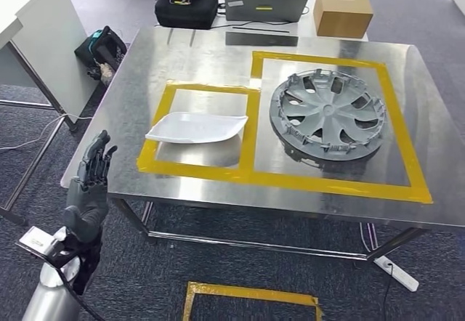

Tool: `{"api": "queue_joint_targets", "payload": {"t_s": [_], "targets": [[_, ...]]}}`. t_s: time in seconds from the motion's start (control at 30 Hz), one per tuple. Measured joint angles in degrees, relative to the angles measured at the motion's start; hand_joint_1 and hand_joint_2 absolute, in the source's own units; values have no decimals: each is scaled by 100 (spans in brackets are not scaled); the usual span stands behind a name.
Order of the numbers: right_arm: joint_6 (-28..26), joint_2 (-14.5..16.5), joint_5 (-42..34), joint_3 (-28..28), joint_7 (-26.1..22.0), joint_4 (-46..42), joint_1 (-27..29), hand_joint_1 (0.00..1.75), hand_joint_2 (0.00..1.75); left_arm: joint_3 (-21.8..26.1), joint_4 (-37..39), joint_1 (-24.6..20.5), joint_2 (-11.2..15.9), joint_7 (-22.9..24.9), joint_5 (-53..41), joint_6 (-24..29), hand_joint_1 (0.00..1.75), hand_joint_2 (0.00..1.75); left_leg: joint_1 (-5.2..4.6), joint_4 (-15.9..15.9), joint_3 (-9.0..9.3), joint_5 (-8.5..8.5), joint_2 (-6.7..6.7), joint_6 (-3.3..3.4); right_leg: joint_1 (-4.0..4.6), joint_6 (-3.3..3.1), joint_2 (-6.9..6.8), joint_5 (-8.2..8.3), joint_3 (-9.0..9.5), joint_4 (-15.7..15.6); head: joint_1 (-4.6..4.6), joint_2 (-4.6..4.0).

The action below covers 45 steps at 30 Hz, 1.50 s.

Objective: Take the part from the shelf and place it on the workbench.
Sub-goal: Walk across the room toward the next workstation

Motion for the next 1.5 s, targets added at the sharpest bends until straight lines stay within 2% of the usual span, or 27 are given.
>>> {"api": "queue_joint_targets", "payload": {"t_s": [0.07,0.13,0.17,0.23,0.3,0.33,0.4,0.47,0.5,0.53,0.57,0.63,0.7,0.73,0.8,0.87,0.97,1.0,1.03,1.07,1.13,1.2,1.27,1.33,1.4,1.47,1.5], "targets": [[-2,-1,3,0,0,-1,-1,0,0,3,1,5,0,2,-1,0,0,0,1,8,-138,108,1,-21,0,4,0,241,273,-139,1,0],[-5,-1,7,0,-5,-2,-15,0,0,13,-1,5,0,2,-2,0,0,0,-5,18,-245,206,-1,-63,2,-11,1,453,896,-955,2,0],[-5,-1,9,0,-9,-2,-24,0,0,21,-2,4,0,2,-2,0,0,0,-11,24,-278,254,0,-91,7,-34,7,448,1176,-1359,-4,0],[-4,0,11,1,-15,-2,-34,0,0,32,-4,0,-1,2,-2,0,0,0,-21,26,-309,344,1,-148,24,-81,18,356,1404,-1770,-12,1],[-4,1,11,1,-17,-2,-24,0,0,35,-4,4,-1,2,-2,0,0,0,-12,31,-333,383,0,-210,26,-169,10,411,1310,-1780,-18,1],[-4,1,10,0,-17,-2,-22,0,0,38,-4,7,-1,2,-2,0,0,0,-7,97,-371,284,-1,-245,20,-225,0,456,1281,-1777,-26,1],[-6,1,10,0,-17,-2,-26,0,0,44,-3,10,-1,2,-2,0,0,0,3,544,-531,-189,0,-306,5,-318,-21,577,1184,-1779,-43,0],[-7,0,11,0,-18,-2,-24,0,0,47,-2,13,-1,2,-2,0,0,0,6,1311,-739,-691,0,-340,7,-344,-26,703,1037,-1771,-52,0],[-7,0,11,0,-18,-2,-20,0,0,48,-2,15,-1,2,-2,0,0,0,6,1596,-783,-784,0,-346,7,-344,-29,763,951,-1766,-53,0],[-7,0,11,0,-17,-2,-16,0,0,49,-2,17,0,2,-2,0,0,0,6,1699,-741,-751,0,-344,8,-338,-31,821,868,-1762,-53,0],[-7,1,11,0,-17,-2,-14,0,0,49,-2,17,0,2,-2,0,0,0,6,1585,-599,-623,0,-334,8,-326,-33,873,794,-1759,-53,0],[-7,2,13,0,-17,-2,-14,0,0,49,-3,11,0,2,-2,0,0,0,-2,861,-69,-332,-1,-292,10,-283,-32,957,691,-1755,-53,0],[-5,2,14,0,-18,-2,-17,0,0,49,-4,3,-1,2,-2,0,0,0,-23,116,390,-263,-4,-231,18,-218,-36,1041,624,-1749,-49,0],[-5,2,14,0,-19,-2,-19,0,0,49,-4,2,-2,2,-2,0,0,0,-36,-77,484,-281,-5,-205,18,-183,-40,1088,593,-1751,-48,0],[-4,2,14,0,-18,-2,-14,0,0,49,-4,8,-2,2,-2,0,0,0,-37,-180,462,-249,2,-142,11,-121,-41,1157,537,-1767,-48,0],[-4,1,13,0,-17,-2,-2,0,0,54,-4,4,-2,2,-2,0,0,0,-15,-216,397,-162,21,-60,10,-67,-36,959,434,-1601,-34,1],[-4,0,11,0,-17,-2,3,0,0,58,-4,5,-3,2,-8,0,0,0,-6,-215,252,-28,38,9,0,-2,-33,208,117,-513,-5,0],[-4,0,10,0,-16,-2,2,0,0,60,-3,7,-3,2,-13,0,0,0,-7,-209,194,16,40,9,-2,12,-33,74,53,-180,-5,0],[-4,0,10,0,-16,-2,1,0,0,62,-3,9,-2,2,-18,0,0,0,-7,-202,135,61,40,5,-4,22,-34,71,78,-38,-5,0],[-4,0,10,0,-15,-2,0,0,0,66,-2,10,-2,2,-23,0,0,0,-5,-192,73,106,40,-4,-8,27,-34,185,214,-126,-4,0],[-4,0,10,0,-14,-2,-13,0,0,76,-3,12,-2,2,-30,0,0,0,-1,-160,-43,190,33,-42,-23,30,-33,475,749,-847,-4,0],[-1,1,10,0,-13,-2,-37,0,0,84,-6,8,-2,3,-34,0,0,0,-15,-109,-134,263,26,-100,-23,10,-16,514,1258,-1614,-13,0],[4,2,9,0,-14,-2,-48,0,0,87,-8,4,-2,3,-36,1,0,0,-26,-81,-188,338,25,-159,-3,-55,4,460,1363,-1846,-26,0],[6,2,4,-1,-20,-2,-43,0,0,93,-9,5,-2,4,-38,4,0,0,-15,-50,-241,328,24,-216,-8,-175,1,513,1245,-1824,-35,0],[0,2,-8,-3,-51,-3,-45,0,0,102,-11,3,-3,5,-46,13,0,0,-4,259,-379,-43,20,-271,-23,-297,-12,604,1149,-1832,-53,0],[-12,2,-15,-4,-106,-4,-48,0,0,116,-13,-11,-2,9,-58,30,0,0,1,977,-603,-610,19,-312,-22,-349,-16,721,1033,-1827,-67,0],[-18,2,-17,-5,-128,-4,-46,0,0,123,-13,-18,-1,13,-68,44,0,0,3,1348,-695,-759,19,-324,-20,-351,-17,782,963,-1824,-67,0]]}}
